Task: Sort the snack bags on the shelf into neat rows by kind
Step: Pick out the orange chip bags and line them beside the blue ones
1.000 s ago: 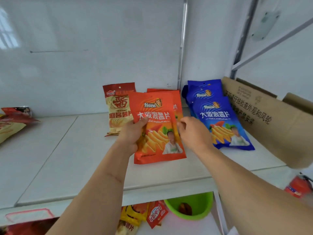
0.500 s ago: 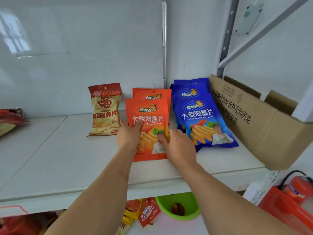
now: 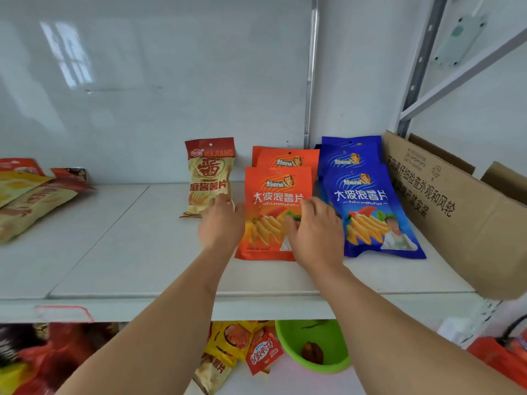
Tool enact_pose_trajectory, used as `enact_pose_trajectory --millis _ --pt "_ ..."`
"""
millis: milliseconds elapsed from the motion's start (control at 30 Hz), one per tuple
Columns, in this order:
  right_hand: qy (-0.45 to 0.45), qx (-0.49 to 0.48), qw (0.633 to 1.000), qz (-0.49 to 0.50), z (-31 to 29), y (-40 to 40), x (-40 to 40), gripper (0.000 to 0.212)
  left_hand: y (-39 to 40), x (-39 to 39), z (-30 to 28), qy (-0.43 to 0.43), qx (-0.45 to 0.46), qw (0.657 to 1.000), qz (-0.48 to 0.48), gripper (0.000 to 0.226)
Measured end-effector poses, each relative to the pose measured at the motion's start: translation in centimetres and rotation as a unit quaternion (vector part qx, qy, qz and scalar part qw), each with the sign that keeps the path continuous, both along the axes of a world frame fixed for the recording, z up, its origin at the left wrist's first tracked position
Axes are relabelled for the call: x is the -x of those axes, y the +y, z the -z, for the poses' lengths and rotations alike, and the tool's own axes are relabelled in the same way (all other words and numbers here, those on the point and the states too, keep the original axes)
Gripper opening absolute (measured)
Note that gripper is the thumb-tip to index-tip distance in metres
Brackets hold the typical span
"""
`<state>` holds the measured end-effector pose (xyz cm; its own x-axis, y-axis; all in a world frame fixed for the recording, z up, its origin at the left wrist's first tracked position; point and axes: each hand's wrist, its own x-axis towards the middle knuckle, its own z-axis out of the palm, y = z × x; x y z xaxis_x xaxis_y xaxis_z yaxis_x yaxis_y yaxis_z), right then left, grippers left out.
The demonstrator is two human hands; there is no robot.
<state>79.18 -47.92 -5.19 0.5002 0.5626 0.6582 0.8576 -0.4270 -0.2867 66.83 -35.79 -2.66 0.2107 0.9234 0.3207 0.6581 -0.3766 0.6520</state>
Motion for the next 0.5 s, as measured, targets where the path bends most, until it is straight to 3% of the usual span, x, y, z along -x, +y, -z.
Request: enact_pose_trajectory --millis 167,500 --pt "-0.116 0.081 0.985 -0.095 -2.0 3.1 4.8 0.02 0.6 6.9 0.1 0.214 -0.194 0.957 0.02 0.032" --pt "-0.159 0.177 0.947 -0.215 -2.5 11.6 20.7 0.027 6.4 25.9 -1.4 0.381 -0.268 0.885 0.017 0.028"
